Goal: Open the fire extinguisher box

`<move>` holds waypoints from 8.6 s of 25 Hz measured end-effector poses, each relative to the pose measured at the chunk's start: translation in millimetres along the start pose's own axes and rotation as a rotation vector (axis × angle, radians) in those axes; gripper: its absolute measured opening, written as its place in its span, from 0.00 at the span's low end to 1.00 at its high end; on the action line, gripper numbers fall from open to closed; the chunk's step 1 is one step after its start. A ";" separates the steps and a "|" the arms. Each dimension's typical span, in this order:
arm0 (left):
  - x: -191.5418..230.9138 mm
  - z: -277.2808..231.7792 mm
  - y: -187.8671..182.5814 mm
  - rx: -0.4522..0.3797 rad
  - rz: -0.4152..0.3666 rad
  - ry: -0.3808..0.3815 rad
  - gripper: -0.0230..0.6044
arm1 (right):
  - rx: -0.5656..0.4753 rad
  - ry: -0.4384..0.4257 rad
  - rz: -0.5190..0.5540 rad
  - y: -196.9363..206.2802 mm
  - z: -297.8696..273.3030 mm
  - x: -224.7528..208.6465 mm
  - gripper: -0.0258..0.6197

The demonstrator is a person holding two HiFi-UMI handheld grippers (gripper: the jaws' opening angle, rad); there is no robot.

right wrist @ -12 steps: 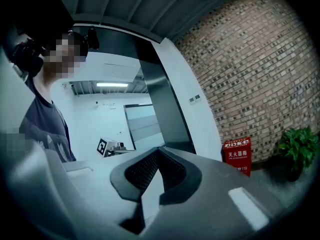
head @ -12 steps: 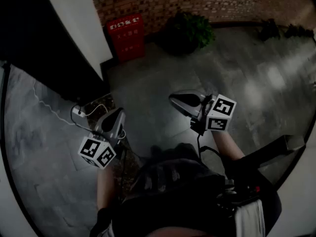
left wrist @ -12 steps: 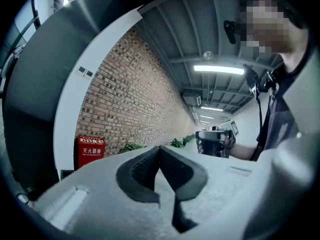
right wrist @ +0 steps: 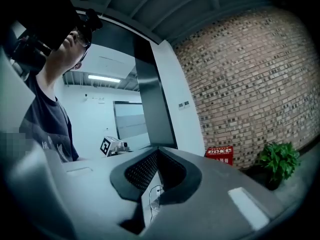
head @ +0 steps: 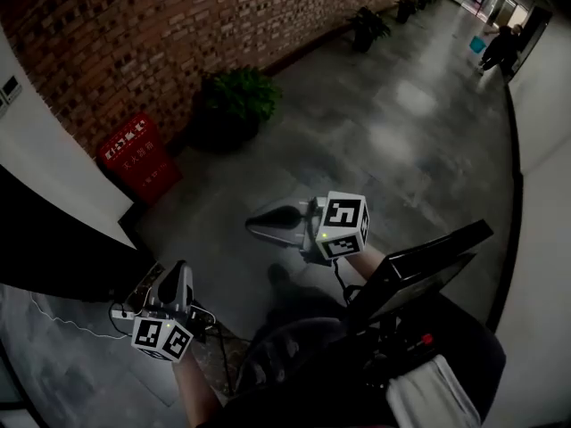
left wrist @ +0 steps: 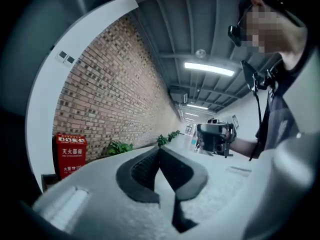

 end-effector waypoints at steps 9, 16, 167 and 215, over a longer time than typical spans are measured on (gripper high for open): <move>-12.0 -49.0 -1.8 0.038 -0.041 0.006 0.04 | -0.033 -0.017 -0.021 -2.5 24.4 -40.5 0.04; 50.3 -109.3 -29.9 0.062 -0.073 -0.079 0.04 | -0.048 -0.086 -0.022 -15.5 -26.9 -129.9 0.04; 875.5 -550.5 237.1 0.559 0.312 -0.614 0.04 | 0.404 0.220 -0.925 317.8 -615.5 -884.3 0.44; 890.2 -530.7 230.0 0.613 0.285 -0.567 0.04 | 0.270 0.082 -0.590 170.7 -635.6 -898.2 0.27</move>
Point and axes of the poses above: the fingertips, and each gripper's own axes: z backward along the fingers, x to its left, y out of its underside, the point moved 3 cm from there along z, backward along the fingers, and after that the axes turned 5 degrees about -y, right-handed, at the moved point
